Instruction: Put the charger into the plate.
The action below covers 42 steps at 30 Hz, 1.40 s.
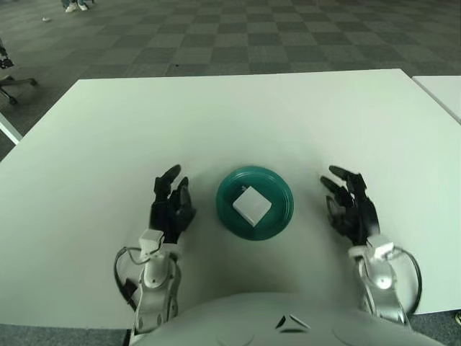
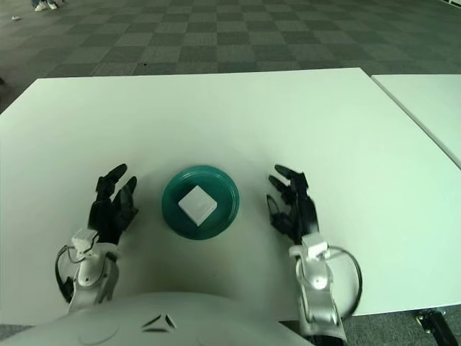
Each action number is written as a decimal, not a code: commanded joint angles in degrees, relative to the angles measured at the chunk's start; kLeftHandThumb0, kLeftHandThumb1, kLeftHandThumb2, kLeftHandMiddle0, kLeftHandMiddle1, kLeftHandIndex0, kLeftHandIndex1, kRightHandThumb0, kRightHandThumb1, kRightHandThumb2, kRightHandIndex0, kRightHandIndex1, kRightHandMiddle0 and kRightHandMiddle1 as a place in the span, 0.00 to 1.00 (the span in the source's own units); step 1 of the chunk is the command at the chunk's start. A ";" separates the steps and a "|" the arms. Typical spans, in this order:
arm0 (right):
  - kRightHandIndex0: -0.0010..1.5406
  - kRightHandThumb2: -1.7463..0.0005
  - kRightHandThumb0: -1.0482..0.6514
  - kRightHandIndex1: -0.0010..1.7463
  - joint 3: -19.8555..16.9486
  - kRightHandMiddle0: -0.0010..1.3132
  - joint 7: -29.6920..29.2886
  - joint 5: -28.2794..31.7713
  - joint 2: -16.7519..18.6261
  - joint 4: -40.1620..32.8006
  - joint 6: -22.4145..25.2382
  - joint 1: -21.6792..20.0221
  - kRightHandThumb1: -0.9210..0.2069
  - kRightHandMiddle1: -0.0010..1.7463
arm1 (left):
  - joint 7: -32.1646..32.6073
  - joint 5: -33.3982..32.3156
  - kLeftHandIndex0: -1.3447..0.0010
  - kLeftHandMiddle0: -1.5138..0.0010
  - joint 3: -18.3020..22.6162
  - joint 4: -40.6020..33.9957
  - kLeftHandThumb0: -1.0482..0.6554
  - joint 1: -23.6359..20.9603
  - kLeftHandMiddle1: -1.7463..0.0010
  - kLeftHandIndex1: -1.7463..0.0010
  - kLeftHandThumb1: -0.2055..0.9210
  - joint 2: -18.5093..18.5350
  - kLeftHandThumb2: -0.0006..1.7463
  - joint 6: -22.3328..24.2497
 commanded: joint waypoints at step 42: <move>0.24 0.67 0.27 0.07 4.17 0.00 0.77 -1.52 4.00 -8.26 9.81 5.70 0.00 0.49 | -0.01 2.23 0.94 0.68 -3.38 -4.19 0.14 7.05 0.91 0.44 1.00 1.71 0.51 4.33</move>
